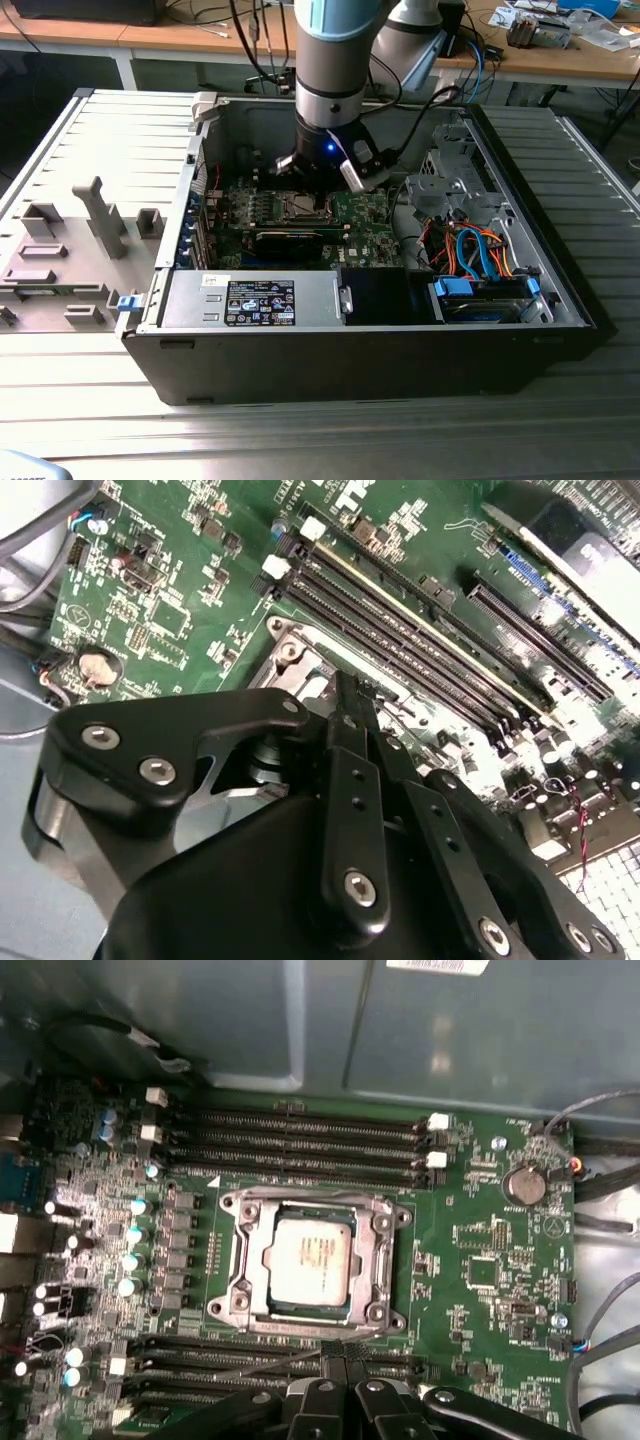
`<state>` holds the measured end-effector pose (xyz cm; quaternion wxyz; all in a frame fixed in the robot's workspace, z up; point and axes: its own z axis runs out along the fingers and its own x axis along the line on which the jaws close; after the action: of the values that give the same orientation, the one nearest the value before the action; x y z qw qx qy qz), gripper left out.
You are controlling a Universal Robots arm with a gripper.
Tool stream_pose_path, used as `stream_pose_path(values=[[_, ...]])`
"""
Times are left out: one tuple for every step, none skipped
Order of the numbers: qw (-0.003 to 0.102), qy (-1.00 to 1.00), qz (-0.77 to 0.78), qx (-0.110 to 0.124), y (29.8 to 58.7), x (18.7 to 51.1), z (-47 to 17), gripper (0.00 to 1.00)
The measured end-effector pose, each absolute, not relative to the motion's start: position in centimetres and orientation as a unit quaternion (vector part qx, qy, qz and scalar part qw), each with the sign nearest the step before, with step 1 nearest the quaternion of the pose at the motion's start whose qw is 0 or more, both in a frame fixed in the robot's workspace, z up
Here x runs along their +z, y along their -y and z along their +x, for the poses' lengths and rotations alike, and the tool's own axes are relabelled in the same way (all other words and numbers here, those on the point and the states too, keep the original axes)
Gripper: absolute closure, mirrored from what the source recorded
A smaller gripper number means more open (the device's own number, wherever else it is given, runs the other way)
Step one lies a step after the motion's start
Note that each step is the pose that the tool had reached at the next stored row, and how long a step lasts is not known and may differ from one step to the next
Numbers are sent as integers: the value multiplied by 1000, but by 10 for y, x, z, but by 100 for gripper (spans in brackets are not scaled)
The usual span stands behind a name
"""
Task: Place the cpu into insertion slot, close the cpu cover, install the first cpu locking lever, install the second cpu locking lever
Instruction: 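Install the second cpu locking lever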
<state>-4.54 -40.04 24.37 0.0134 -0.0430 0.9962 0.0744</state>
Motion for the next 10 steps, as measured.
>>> stream_pose_path(values=[[13, -996, -43, 76, 402, 243, -45, 89], [13, -996, -43, 76, 403, 243, -45, 89], [13, -996, -43, 76, 404, 243, -45, 89], [13, -996, -43, 76, 405, 242, -46, 89], [13, -996, -43, 76, 406, 242, -46, 89], [13, -996, -43, 76, 407, 242, -46, 89], [13, -996, -43, 77, 408, 241, -46, 89], [13, -996, -43, 77, 408, 240, -46, 89], [13, -996, -43, 77, 409, 239, -46, 89], [13, -996, -43, 77, 409, 239, -47, 89]])
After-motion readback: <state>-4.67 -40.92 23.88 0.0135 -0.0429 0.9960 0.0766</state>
